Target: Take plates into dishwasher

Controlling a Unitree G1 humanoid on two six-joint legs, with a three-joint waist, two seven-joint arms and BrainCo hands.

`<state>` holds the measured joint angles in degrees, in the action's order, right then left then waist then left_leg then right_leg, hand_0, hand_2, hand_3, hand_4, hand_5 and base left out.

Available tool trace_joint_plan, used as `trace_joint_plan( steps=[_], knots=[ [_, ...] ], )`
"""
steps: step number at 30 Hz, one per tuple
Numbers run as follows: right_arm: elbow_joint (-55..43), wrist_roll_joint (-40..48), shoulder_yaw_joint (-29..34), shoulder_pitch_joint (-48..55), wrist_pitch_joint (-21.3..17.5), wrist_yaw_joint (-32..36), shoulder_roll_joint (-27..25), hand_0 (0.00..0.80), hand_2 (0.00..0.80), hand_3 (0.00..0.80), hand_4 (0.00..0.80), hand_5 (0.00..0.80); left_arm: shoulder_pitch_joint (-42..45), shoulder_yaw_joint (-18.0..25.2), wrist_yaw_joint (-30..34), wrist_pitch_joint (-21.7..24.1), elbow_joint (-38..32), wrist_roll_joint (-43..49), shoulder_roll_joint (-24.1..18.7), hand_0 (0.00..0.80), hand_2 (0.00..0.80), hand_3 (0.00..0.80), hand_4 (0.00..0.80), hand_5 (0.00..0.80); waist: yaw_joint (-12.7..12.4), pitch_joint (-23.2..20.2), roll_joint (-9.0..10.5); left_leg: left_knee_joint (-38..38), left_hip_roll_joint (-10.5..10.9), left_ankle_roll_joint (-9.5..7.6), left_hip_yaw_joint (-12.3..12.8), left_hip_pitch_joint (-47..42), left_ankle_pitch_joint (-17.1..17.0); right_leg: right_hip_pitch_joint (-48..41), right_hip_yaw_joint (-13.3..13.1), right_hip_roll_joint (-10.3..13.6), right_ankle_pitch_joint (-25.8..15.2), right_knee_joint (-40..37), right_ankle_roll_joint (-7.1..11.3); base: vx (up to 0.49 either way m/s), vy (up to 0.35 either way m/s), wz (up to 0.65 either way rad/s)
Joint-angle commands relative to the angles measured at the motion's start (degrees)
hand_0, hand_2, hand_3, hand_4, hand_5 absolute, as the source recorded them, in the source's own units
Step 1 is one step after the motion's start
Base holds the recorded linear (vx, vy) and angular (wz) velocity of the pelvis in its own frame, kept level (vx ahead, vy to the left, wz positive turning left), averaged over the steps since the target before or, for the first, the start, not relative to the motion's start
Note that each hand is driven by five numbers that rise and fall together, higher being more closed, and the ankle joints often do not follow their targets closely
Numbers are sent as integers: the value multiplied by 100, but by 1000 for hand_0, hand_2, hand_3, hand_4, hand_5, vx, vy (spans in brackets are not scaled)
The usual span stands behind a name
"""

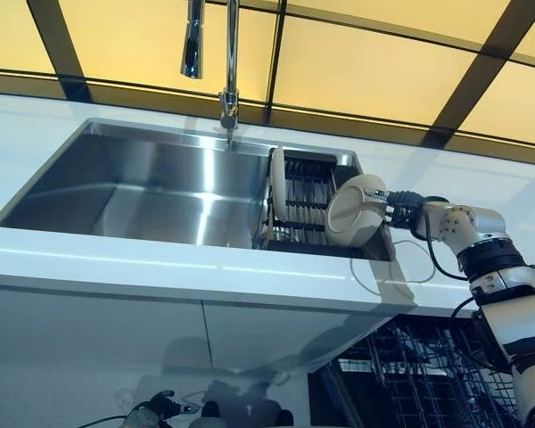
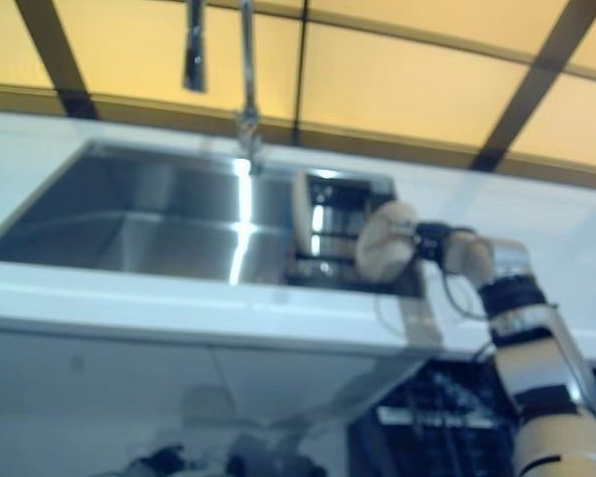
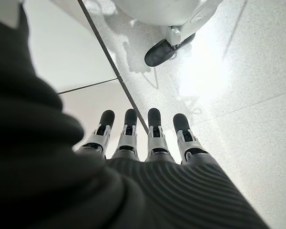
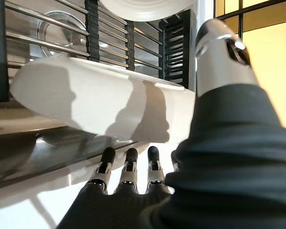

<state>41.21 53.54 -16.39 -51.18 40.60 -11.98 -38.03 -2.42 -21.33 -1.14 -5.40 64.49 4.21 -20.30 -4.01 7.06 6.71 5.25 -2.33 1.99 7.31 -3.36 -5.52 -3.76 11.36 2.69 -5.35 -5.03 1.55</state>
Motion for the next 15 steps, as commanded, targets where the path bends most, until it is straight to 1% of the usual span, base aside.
trace_joint_plan(
  steps=[1, 15],
  knots=[
    [58, 33, -144, -789, -297, -50, -77, 0, 0, 0, 0, 0, -432, -461, -10, 40, 49, 21, -38, 0, 0, 0, 0, 0, -203, 56, -27, -25, 142, -108, -20, -27, 488, -121, 101, 353, 440, 635, 538, 0, 0, 0],
    [68, -34, -180, -776, -240, -212, 11, 0, 0, 0, 0, 0, -470, -470, -34, 16, 54, -27, -15, 0, 0, 0, 0, 0, -217, 75, -25, -25, 142, -106, -40, -23, 485, -119, 108, 354, 448, 644, 534, 0, 0, 0]
  ],
)
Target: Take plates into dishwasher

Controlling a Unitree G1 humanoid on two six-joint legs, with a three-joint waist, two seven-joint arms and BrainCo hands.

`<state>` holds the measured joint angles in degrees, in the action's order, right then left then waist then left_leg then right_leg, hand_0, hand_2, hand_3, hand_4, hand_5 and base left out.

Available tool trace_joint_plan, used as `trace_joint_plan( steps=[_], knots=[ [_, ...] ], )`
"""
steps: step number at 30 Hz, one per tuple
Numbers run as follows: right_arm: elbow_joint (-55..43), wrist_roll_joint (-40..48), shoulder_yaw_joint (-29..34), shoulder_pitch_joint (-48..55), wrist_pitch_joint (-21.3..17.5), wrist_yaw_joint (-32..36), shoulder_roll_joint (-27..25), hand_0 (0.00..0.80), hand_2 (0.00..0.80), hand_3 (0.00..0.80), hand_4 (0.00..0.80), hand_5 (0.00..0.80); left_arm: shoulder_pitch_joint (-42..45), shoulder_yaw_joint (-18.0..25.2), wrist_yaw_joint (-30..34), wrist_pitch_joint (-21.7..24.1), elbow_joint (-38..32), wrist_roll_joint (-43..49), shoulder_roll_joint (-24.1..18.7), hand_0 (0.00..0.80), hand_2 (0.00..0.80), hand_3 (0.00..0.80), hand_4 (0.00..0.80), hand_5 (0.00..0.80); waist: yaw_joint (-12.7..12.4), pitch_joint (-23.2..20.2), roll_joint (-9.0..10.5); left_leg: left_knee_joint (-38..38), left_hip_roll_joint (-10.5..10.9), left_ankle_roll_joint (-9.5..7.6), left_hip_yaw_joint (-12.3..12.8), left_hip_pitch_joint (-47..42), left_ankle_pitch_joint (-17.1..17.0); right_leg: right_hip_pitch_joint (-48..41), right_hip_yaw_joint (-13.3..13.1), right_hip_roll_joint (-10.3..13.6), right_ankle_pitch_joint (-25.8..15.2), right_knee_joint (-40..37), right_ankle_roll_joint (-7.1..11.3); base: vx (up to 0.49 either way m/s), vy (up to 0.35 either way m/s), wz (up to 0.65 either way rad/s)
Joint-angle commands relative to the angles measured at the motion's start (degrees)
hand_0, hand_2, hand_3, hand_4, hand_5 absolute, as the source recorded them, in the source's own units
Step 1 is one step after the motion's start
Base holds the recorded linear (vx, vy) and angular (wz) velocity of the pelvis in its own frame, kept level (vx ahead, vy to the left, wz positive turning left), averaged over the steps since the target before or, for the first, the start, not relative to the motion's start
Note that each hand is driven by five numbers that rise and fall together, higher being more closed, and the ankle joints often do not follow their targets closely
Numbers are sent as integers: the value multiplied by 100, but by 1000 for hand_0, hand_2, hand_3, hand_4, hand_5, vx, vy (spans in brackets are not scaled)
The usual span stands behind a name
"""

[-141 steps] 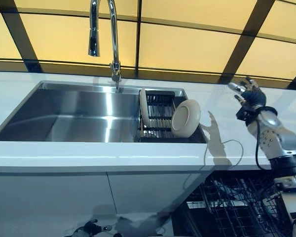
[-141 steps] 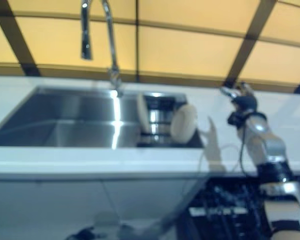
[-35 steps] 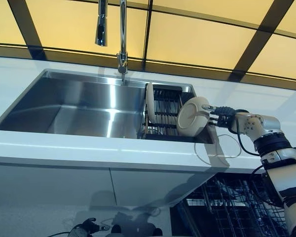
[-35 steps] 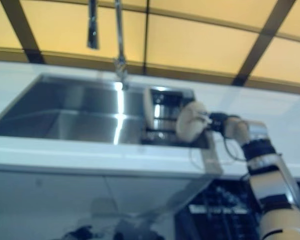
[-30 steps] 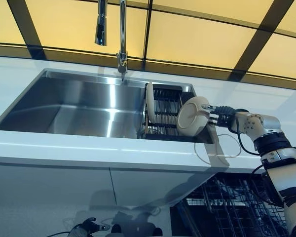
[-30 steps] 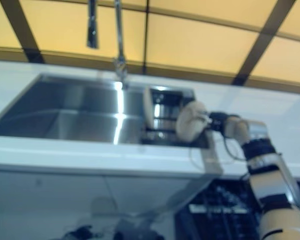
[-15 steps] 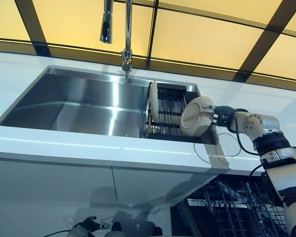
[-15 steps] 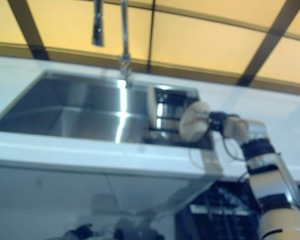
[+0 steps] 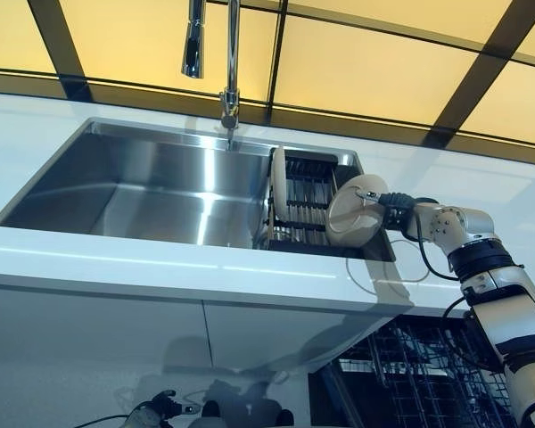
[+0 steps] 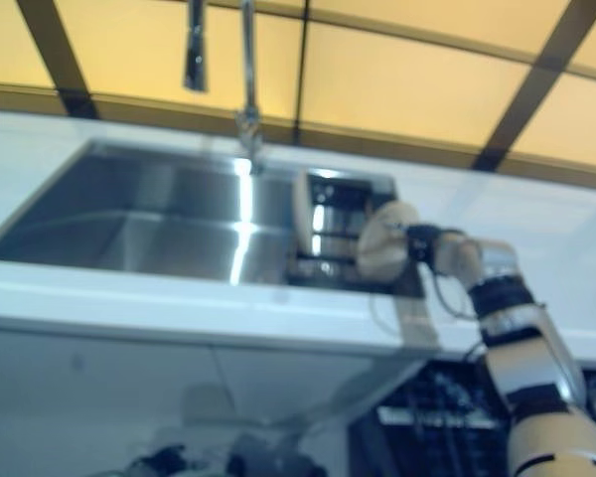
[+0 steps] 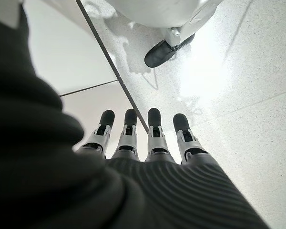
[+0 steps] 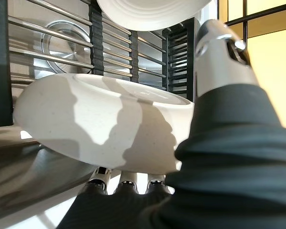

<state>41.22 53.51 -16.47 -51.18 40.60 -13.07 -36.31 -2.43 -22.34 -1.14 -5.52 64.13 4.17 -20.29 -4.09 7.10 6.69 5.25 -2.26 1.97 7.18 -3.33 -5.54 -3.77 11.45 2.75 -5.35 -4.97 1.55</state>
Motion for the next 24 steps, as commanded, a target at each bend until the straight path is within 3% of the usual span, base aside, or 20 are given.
trace_joint_plan(
  steps=[1, 7, 9, 10, 11, 12, 13, 18, 19, 24],
  knots=[
    [73, -25, -181, -787, -240, -135, -153, 0, 0, 0, 0, 0, -473, -372, -32, 25, 81, -29, -16, 0, 0, 0, 0, 0, -212, 72, -27, -25, 133, -104, -26, -24, 484, -114, 99, 349, 446, 638, 535, 0, 0, 0],
    [152, -143, -178, -799, -238, -238, -120, 0, 0, 0, 0, 0, -504, -371, -32, 30, 88, -36, -2, 0, 0, 0, 0, 0, -217, 88, -25, -25, 128, -106, -23, -21, 482, -106, 96, 348, 447, 646, 533, 0, 0, 0],
    [165, -195, -178, -805, -235, -251, -119, 104, 104, 104, 104, 104, -510, -379, -41, 25, 78, -51, 9, 0, 0, 0, 0, 0, -216, 97, -28, -25, 128, -105, -26, -17, 479, -99, 92, 348, 447, 650, 532, 0, 0, 0],
    [174, -205, -192, -826, -220, -279, -134, 260, 260, 260, 260, 260, -514, -390, -42, 21, 62, -64, 8, 0, 0, 0, 0, 0, -218, 104, -31, -25, 129, -106, -29, -17, 479, -98, 94, 345, 447, 652, 530, 0, 0, 0],
    [195, -241, -191, -846, -196, -266, -146, 292, 292, 292, 292, 292, -517, -381, -33, 33, 66, -62, 7, 0, 0, 0, 0, 0, -218, 106, -34, -25, 131, -106, -27, -13, 476, -101, 92, 346, 447, 649, 530, 0, 0, 0],
    [226, -264, -195, -860, -196, -248, -150, 402, 402, 402, 402, 402, -522, -389, -36, 44, 74, -70, 10, 0, 0, 0, 0, 0, -218, 110, -33, -25, 131, -105, -29, -11, 476, -100, 89, 346, 448, 647, 529, 0, 0, 0],
    [232, -278, -202, -877, -179, -269, -145, 436, 436, 436, 436, 436, -528, -388, -32, 52, 79, -70, 11, 0, 0, 0, 0, 0, -221, 114, -35, -25, 130, -104, -32, -11, 476, -98, 91, 346, 450, 650, 527, 0, 0, 0],
    [280, -368, -207, -907, -205, -311, -147, 765, 765, 765, 765, 765, -532, -410, -23, 51, 64, -81, 15, 0, 0, 0, 0, 0, -227, 119, -40, -25, 133, -107, -44, -8, 480, -92, 90, 347, 453, 658, 527, 0, 0, 0],
    [279, -381, -213, -909, -203, -327, -147, 800, 800, 800, 800, 800, -524, -410, -26, 50, 53, -84, 18, 0, 0, 0, 0, 0, -228, 117, -41, -25, 133, -108, -43, -8, 480, -92, 90, 347, 455, 658, 525, 0, 0, 0],
    [326, -559, -200, -938, -290, -266, -193, 800, 800, 800, 800, 800, -539, -411, -19, 41, 36, -90, 22, 0, 0, 0, 0, 0, -226, 128, -49, -25, 134, -112, -43, -2, 480, -81, 92, 358, 462, 681, 531, 0, 0, 0]
  ],
)
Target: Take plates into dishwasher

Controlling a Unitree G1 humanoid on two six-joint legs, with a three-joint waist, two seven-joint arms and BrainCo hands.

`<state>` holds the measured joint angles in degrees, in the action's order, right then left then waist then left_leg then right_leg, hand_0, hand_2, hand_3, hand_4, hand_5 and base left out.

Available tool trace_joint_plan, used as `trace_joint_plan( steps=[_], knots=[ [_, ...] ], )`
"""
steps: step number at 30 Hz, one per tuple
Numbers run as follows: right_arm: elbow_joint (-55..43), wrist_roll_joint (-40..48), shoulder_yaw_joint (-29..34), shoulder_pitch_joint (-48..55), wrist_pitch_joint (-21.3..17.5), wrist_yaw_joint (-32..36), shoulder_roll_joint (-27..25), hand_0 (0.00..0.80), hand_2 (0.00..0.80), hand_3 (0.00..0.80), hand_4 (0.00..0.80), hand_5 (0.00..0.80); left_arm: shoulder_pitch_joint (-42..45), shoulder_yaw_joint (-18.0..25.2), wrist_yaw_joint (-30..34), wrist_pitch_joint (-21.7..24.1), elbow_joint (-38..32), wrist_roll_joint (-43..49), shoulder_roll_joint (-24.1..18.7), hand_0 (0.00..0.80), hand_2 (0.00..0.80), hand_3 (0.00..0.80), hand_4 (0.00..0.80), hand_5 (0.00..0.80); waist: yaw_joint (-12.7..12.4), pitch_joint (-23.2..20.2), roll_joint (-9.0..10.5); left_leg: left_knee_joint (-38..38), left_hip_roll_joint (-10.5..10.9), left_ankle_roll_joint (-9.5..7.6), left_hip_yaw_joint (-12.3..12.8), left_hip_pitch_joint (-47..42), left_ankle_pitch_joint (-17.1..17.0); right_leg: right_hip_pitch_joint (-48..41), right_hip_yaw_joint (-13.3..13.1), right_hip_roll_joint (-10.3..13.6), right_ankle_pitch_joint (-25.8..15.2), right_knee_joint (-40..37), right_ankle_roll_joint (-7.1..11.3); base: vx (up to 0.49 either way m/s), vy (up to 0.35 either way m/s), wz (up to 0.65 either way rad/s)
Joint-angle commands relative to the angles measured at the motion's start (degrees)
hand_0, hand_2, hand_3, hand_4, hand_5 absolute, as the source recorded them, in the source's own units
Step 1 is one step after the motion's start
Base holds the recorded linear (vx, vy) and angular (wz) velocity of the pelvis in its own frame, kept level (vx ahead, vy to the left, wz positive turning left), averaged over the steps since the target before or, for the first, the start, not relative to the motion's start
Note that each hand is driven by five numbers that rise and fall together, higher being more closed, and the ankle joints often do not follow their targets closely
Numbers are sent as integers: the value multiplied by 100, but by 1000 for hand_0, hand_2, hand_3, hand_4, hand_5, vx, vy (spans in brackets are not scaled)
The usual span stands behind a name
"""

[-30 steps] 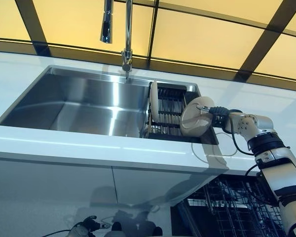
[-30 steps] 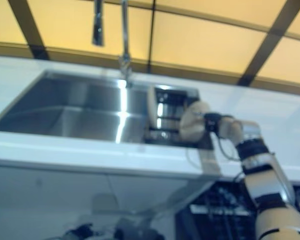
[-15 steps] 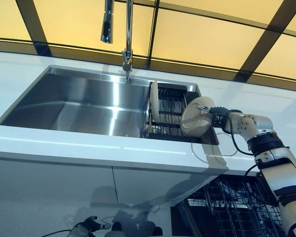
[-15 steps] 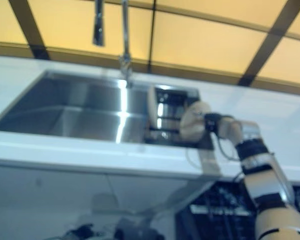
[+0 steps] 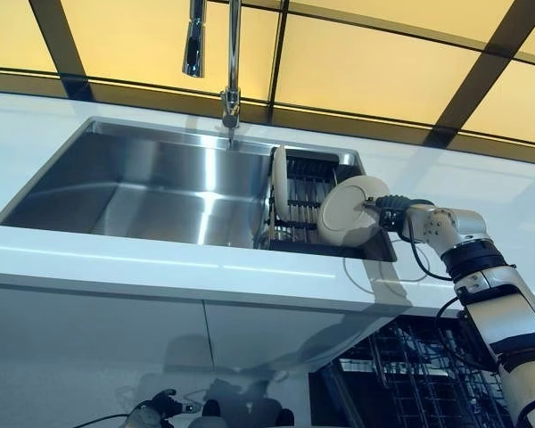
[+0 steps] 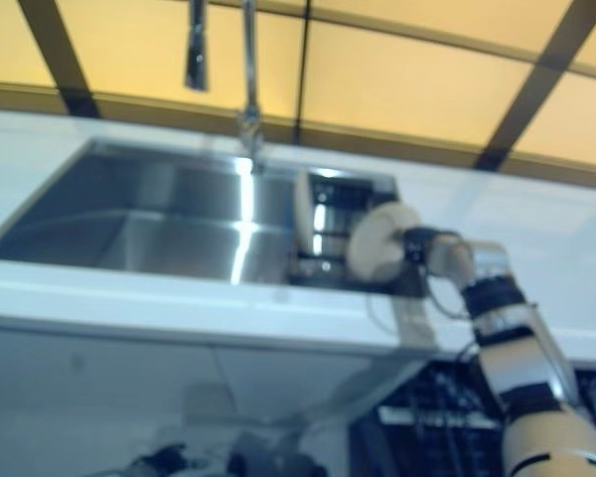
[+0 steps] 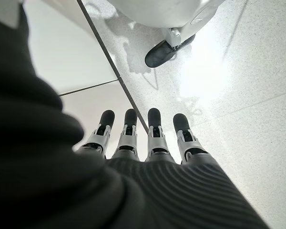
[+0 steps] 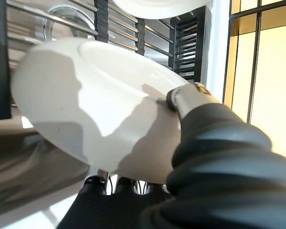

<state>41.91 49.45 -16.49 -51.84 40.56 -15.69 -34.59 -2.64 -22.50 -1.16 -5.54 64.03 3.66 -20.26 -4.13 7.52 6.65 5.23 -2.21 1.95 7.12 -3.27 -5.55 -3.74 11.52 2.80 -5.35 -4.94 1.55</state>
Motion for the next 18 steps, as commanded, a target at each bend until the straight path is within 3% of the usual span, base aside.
trace_joint_plan(
  steps=[1, 8, 13, 18],
  knots=[
    [247, -159, -203, -879, -314, -14, -373, 800, 800, 800, 800, 800, -517, -395, -16, 46, 42, -39, 16, 0, 0, 0, 0, 0, -222, 89, -46, -23, 132, -113, -41, -7, 481, -80, 83, 353, 463, 681, 531, 0, 0, 0],
    [161, -266, -183, -888, -603, -65, -431, 800, 800, 800, 800, 800, -507, -409, -11, 38, -3, -47, -1, 0, 0, 0, 0, 0, -216, 99, -53, -23, 136, -118, -30, -10, 481, -62, 78, 372, 451, 700, 548, 0, 0, 0],
    [-101, -507, -125, -872, -1236, -150, -482, 800, 800, 800, 800, 800, -483, -408, -23, 56, -11, -38, -3, 0, 0, 0, 0, 0, -201, 104, -48, -23, 139, -128, -20, -11, 491, -43, 77, 380, 426, 702, 571, 0, 0, 0],
    [-787, -1765, -1, -845, -2042, -459, -740, 800, 800, 800, 800, 800, -406, -378, -46, 113, -9, -6, 1, 0, 0, 0, 0, 0, -151, 101, -66, -23, 147, -156, -12, -27, 520, 9, 47, 408, 423, 748, 623, -6, 30, -1]
  ],
)
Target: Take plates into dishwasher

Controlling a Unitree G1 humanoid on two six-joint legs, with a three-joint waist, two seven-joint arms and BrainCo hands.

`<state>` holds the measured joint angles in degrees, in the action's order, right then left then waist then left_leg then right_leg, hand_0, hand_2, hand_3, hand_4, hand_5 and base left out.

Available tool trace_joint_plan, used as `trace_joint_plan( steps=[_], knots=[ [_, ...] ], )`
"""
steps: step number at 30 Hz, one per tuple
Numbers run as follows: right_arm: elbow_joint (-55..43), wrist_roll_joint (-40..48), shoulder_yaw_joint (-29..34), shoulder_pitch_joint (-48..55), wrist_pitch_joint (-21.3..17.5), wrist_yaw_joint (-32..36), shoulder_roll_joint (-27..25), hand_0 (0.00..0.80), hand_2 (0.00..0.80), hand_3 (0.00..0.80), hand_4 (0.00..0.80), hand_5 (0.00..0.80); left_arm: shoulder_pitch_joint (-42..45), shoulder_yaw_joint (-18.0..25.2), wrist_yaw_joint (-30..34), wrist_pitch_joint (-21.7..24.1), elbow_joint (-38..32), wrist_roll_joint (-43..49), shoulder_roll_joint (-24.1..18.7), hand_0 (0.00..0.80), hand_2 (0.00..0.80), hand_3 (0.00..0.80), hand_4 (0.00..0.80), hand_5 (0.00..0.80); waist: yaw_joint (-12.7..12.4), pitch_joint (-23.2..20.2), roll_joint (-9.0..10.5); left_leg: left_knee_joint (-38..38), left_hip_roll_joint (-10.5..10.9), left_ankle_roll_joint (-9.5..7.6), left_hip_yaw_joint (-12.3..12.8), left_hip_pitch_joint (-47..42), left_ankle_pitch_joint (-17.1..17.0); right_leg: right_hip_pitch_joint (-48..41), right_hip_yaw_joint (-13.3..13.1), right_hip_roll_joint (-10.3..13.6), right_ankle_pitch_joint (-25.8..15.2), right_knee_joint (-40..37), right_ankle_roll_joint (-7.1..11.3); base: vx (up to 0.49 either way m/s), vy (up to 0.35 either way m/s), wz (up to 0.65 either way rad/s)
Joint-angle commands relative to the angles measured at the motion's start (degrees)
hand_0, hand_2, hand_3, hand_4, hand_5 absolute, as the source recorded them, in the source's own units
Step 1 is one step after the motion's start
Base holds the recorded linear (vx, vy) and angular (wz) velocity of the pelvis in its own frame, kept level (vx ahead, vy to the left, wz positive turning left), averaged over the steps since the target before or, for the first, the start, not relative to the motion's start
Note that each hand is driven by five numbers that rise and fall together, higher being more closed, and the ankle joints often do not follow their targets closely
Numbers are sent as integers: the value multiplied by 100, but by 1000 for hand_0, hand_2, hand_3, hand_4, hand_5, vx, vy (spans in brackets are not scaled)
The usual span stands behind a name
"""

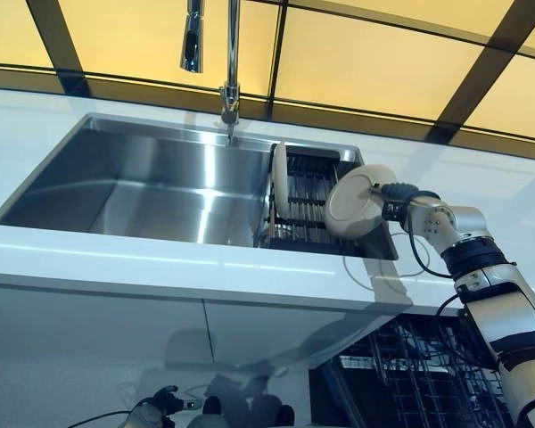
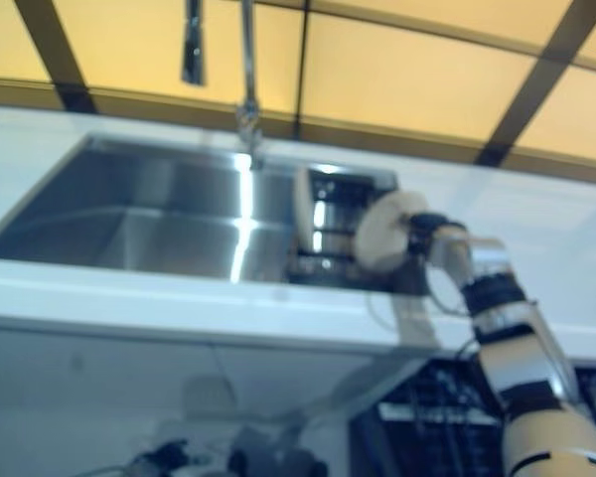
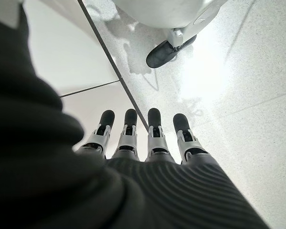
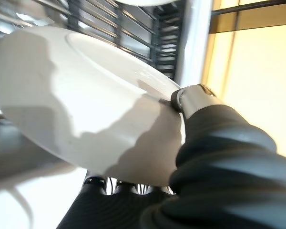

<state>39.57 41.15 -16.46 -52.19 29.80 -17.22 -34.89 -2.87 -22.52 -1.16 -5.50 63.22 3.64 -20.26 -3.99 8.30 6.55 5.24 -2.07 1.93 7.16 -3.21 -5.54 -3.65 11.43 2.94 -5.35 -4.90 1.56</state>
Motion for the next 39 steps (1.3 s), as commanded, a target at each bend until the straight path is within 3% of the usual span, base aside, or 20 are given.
trace_joint_plan(
  steps=[1, 5, 8, 12, 19, 25, 29, 34, 39],
  knots=[
    [-789, -1419, 29, -789, -1191, -413, -784, 800, 800, 800, 800, 800, -352, -359, -52, 130, 83, 28, 10, 0, 0, 0, 0, 0, -151, 14, -64, -24, 137, -163, -11, -38, 528, 11, 44, 405, 424, 756, 639, -6, 50, 0],
    [-1917, -2163, 259, -440, -1743, -1102, -887, 800, 800, 800, 800, 800, -236, -309, -58, 232, 129, 129, 38, 0, 0, 0, 0, 0, -89, -4, -114, -40, 178, -234, 1, -49, 568, 67, -26, 479, 403, 840, 704, -18, 66, -3],
    [-2716, -2440, 529, 106, -2102, -1590, -657, 800, 800, 800, 800, 800, -180, -281, -67, 280, 124, 215, 87, 0, 0, 0, 0, 0, -25, -6, -160, -51, 241, -304, -11, -49, 612, 138, -89, 557, 324, 922, 754, -31, 79, -7],
    [-3477, -3216, 831, 689, -2868, -2192, -354, 800, 800, 800, 800, 800, -139, -242, -39, 305, 85, 308, 161, 0, 0, 0, 0, 0, 58, -30, -258, -33, 334, -378, -78, -79, 675, 239, -176, 669, 184, 1004, 768, -33, 107, -7],
    [-4247, -3981, 1098, 1010, -3351, -2790, -200, 800, 800, 800, 800, 800, -66, -293, 9, 236, 188, 417, 262, 0, 0, 0, 0, 0, 175, -101, -383, -24, 450, -422, -109, -192, 802, 404, -221, 850, -128, 1099, 813, -21, 131, -14],
    [-4583, -4159, 1310, 1270, -3609, -2984, -109, 800, 800, 800, 800, 800, 33, -176, 51, 111, 202, 505, 183, 0, 0, 0, 0, 0, 320, -124, -395, -24, 444, -372, 261, -314, 958, 770, 32, 1042, -633, 983, 989, -45, 58, -33],
    [-4717, -4087, 1420, 1532, -3673, -2939, -92, 800, 800, 800, 800, 800, -10, -116, 72, 111, 249, 500, 136, 0, 0, 0, 0, 0, 334, -161, -419, -24, 339, -356, 687, -259, 909, 731, 346, 1343, -810, 1176, 1037, -98, -9, -55],
    [-4830, -4089, 1493, 2018, -3777, -2948, 7, 800, 800, 800, 800, 800, -104, -162, 41, 315, 413, 433, 114, 0, 0, 0, 0, 0, 351, -193, -430, -24, 179, -369, 1053, -154, 828, 379, 463, 1568, -699, 1389, 1030, -123, -76, -59],
    [-5030, -4045, 1633, 2836, -3962, -2859, 131, 800, 800, 800, 800, 800, -140, -168, -34, 423, 349, 335, 169, 0, 0, 0, 0, 0, 468, -237, -404, -24, 27, -355, 1272, -87, 755, 106, 395, 1382, -343, 1200, 1013, -119, -177, -78]
  ],
)
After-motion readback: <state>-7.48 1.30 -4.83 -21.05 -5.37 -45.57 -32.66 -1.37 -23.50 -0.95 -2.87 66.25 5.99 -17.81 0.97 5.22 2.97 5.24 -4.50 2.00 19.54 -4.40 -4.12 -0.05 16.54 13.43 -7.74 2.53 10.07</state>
